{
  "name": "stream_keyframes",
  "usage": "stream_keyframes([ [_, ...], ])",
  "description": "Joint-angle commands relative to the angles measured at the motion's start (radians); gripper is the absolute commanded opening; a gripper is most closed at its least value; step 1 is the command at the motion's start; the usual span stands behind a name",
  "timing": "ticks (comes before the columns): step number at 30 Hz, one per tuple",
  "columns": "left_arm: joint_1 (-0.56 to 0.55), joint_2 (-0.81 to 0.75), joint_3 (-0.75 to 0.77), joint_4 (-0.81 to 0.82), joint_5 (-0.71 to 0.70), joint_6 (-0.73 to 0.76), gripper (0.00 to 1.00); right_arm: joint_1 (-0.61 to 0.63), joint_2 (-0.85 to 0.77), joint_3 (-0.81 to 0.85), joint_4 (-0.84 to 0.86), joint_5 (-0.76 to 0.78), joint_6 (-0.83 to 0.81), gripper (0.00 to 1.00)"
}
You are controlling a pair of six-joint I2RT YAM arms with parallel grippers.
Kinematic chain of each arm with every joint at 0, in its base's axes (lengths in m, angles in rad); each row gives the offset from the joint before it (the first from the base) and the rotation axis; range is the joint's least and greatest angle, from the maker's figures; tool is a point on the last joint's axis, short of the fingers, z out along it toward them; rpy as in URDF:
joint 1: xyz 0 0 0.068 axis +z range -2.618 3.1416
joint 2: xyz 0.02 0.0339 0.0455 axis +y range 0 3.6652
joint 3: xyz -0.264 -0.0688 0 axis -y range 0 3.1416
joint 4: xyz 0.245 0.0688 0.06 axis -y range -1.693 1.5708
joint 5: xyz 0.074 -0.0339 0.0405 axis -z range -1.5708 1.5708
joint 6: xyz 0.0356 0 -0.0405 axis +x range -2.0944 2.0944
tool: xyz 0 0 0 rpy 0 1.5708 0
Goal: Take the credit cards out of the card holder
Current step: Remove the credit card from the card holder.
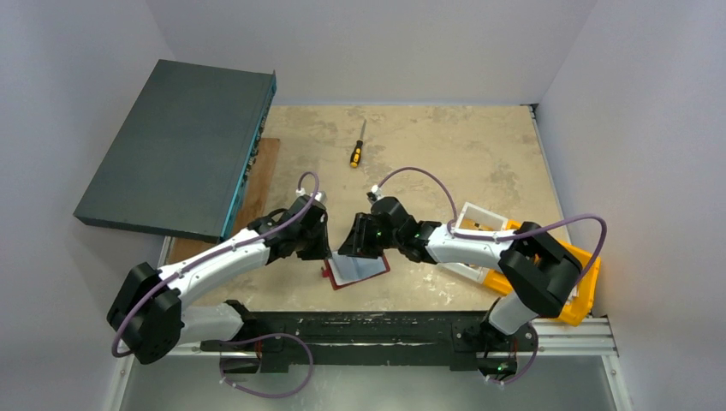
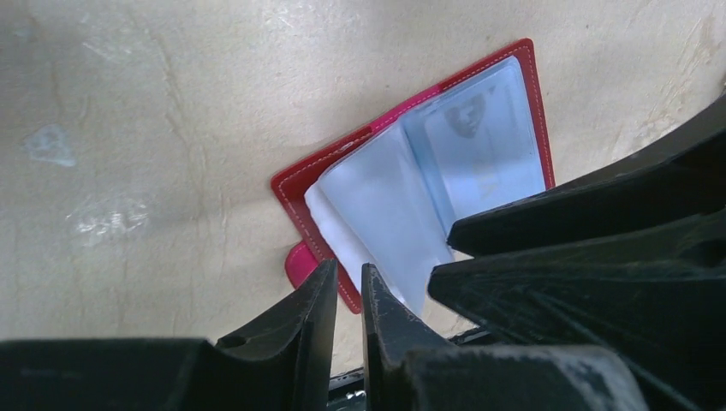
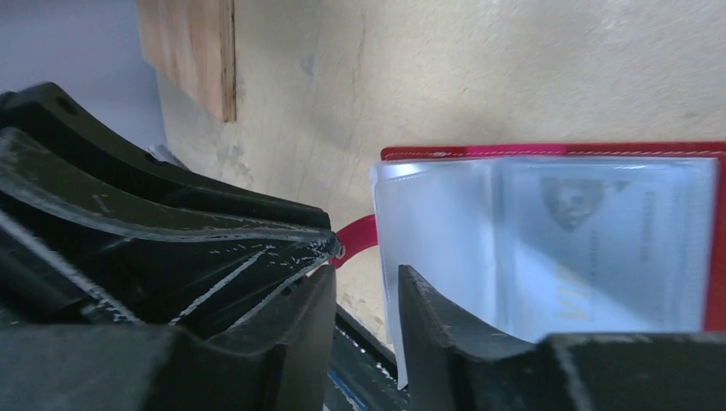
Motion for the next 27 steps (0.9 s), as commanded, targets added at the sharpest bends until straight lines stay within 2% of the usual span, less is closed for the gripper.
stream_keyframes([
  [1,0.007,-0.074,0.014,-0.061,-0.060,0.017,0.16,0.046,0.041,0.051,0.016,0.026,0.039,0.37],
  [7,0.007,-0.146,0.015,-0.115,-0.068,0.020,0.15,0.057,0.145,0.061,0.070,-0.018,0.065,0.38],
  [14,0.007,-0.160,-0.004,-0.086,-0.003,0.022,0.17,0.058,0.243,0.069,0.145,-0.090,0.102,0.42],
  [20,0.007,-0.133,0.013,-0.040,0.069,0.014,0.17,0.042,0.153,0.070,0.095,-0.042,0.089,0.45],
  [27,-0.002,-0.082,0.085,-0.005,0.097,0.021,0.21,-0.028,-0.044,0.016,0.008,0.045,0.079,0.47],
])
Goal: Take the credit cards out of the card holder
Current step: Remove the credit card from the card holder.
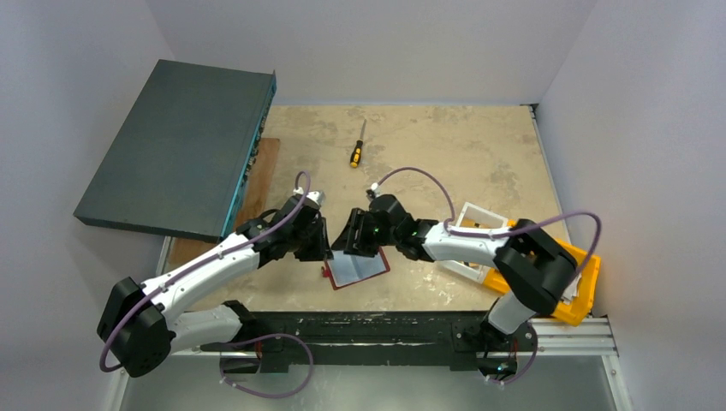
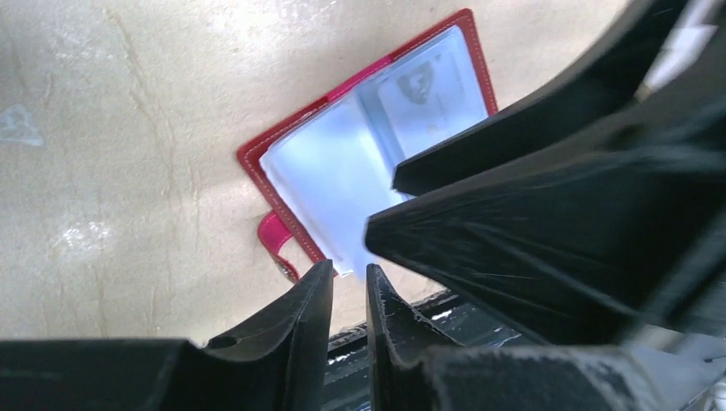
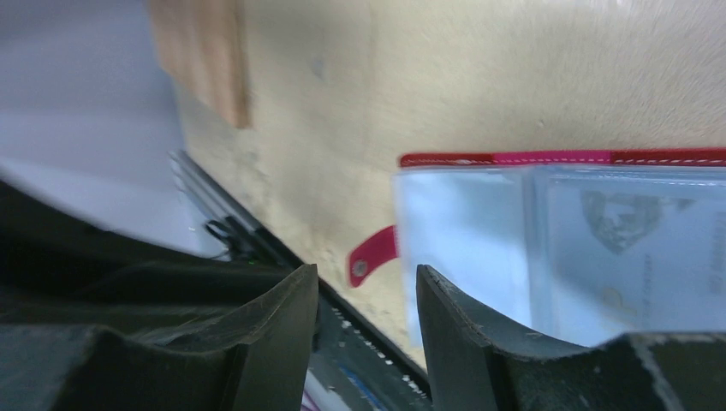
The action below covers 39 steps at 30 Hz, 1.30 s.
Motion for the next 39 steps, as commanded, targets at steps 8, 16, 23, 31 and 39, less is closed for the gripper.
stream_keyframes([
  [8,-0.139,0.260,0.259,0.041,-0.080,0.054,0.34,-0.202,-0.269,-0.141,-0.156,0.144,-0.048,0.47],
  [16,-0.262,0.516,0.432,-0.010,-0.216,0.115,0.48,-0.352,-0.364,-0.279,-0.199,0.129,-0.078,0.47],
  [23,-0.316,0.644,0.502,-0.059,-0.272,0.143,0.58,-0.374,-0.399,-0.283,-0.239,0.161,-0.112,0.47],
  [31,-0.347,0.726,0.504,-0.083,-0.303,0.155,0.58,-0.374,-0.403,-0.279,-0.250,0.167,-0.120,0.47],
  [39,-0.348,0.735,0.458,-0.067,-0.316,0.148,0.32,-0.372,-0.406,-0.260,-0.273,0.189,-0.157,0.47],
])
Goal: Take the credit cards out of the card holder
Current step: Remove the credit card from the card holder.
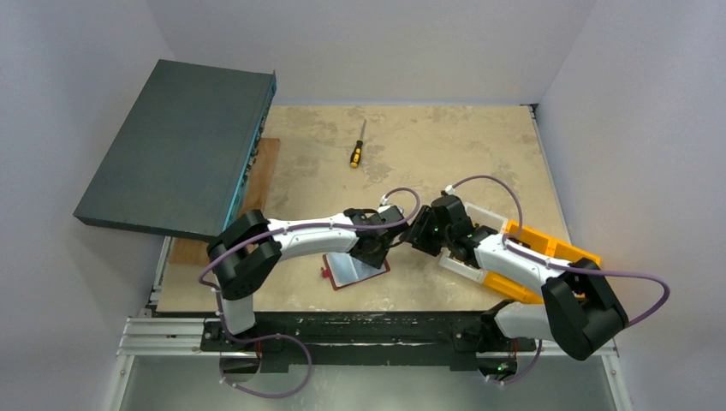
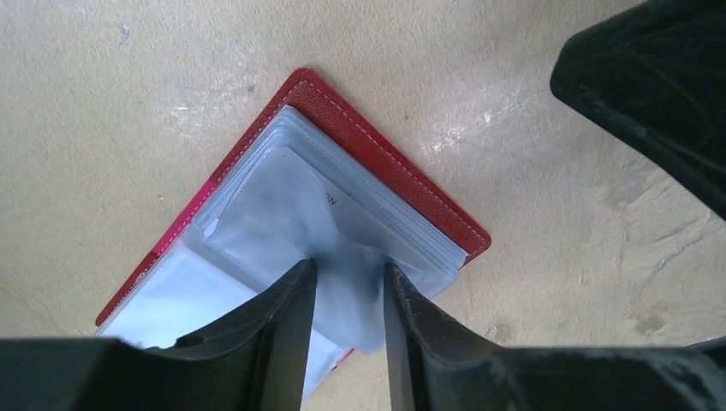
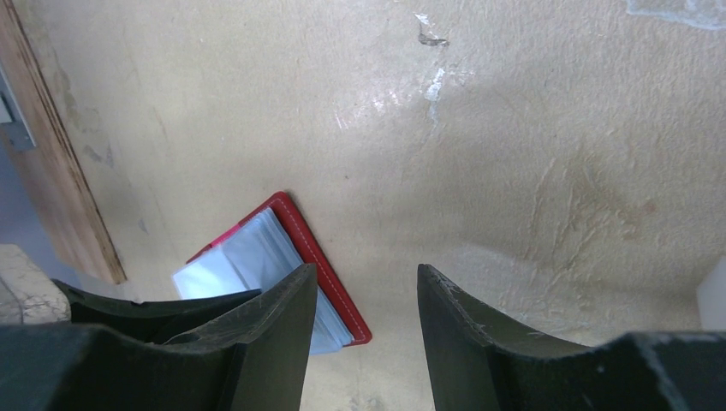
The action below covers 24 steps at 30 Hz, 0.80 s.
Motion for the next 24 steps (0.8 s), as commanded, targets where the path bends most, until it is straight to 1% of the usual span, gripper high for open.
stream_keyframes([
  [1,-0.002,0.015,-0.028,-0.002,-0.034,0.011,0.25,-0.001,-0.025,0.026,-0.013,0.026,-0.035,0.47],
  [2,0.000,0.007,-0.035,0.003,-0.032,0.012,0.19,-0.001,-0.021,0.025,-0.007,0.016,-0.037,0.47],
  [4,0.011,-0.014,-0.052,0.022,-0.011,0.016,0.10,0.001,-0.011,0.020,0.010,-0.012,-0.041,0.47],
  [7,0.031,-0.067,-0.094,0.075,0.039,0.034,0.04,0.021,-0.003,0.013,0.051,-0.055,-0.040,0.47],
  [9,0.047,-0.116,-0.148,0.160,0.087,0.058,0.00,0.051,0.003,0.021,0.072,-0.069,-0.038,0.47],
  [14,0.087,-0.230,-0.253,0.330,0.212,0.112,0.00,0.142,0.032,0.056,0.097,-0.054,-0.015,0.47],
  [17,0.111,-0.274,-0.300,0.397,0.278,0.125,0.00,0.186,0.063,0.076,0.126,-0.047,0.005,0.47],
  [21,0.135,-0.303,-0.334,0.418,0.308,0.113,0.00,0.216,0.115,0.105,0.155,-0.050,0.021,0.46],
  [24,0.142,-0.316,-0.363,0.434,0.324,0.088,0.00,0.236,0.144,0.131,0.150,-0.025,0.024,0.45],
])
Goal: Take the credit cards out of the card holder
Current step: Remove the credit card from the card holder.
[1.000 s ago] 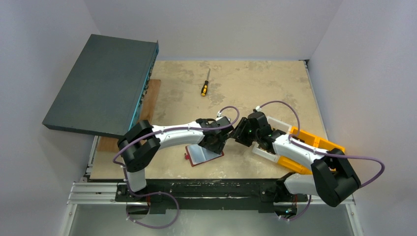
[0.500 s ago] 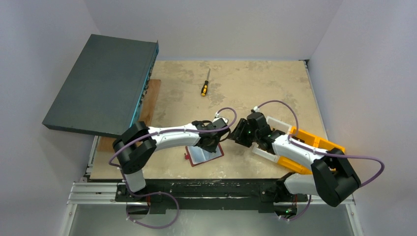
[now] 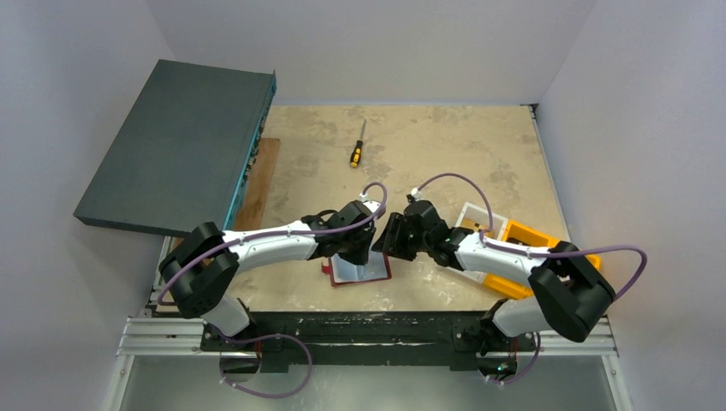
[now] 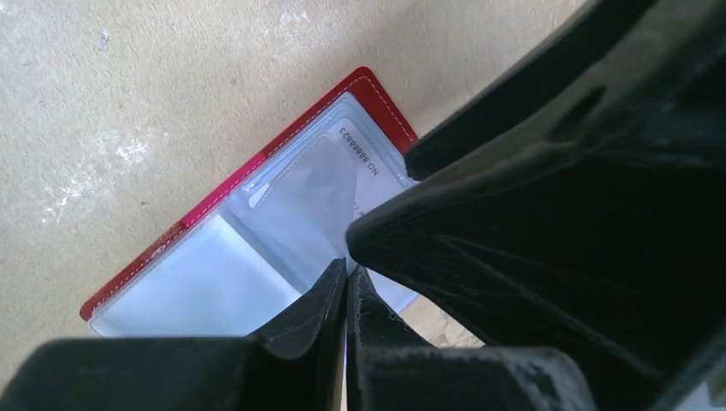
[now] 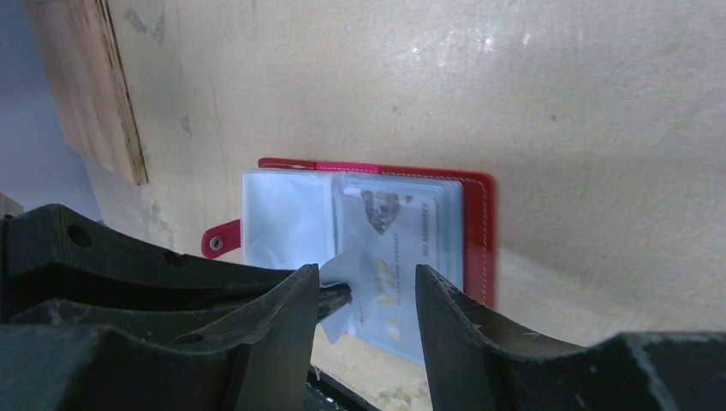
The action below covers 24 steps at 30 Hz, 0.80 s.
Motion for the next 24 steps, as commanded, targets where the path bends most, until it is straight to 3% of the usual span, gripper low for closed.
stream_keyframes([
  [1,0.017,-0.047,-0.044,0.098,0.073,-0.016,0.00,0.021,0.040,0.064,0.042,0.018,0.019,0.44],
  [8,0.023,-0.051,-0.089,0.133,0.102,-0.041,0.00,0.024,0.090,0.073,0.089,0.007,0.042,0.43],
  [14,0.025,-0.069,-0.094,0.130,0.103,-0.047,0.01,0.028,0.125,0.089,0.084,0.000,0.057,0.20],
  [20,0.025,-0.114,-0.098,0.093,0.091,-0.050,0.23,0.038,0.130,0.095,0.075,-0.004,0.061,0.01],
  [22,0.025,-0.144,-0.100,0.059,0.078,-0.056,0.32,0.042,0.123,0.099,0.066,-0.001,0.061,0.00],
  [24,0.025,-0.181,-0.097,-0.002,0.050,-0.062,0.34,0.045,0.117,0.105,0.059,0.000,0.061,0.00],
])
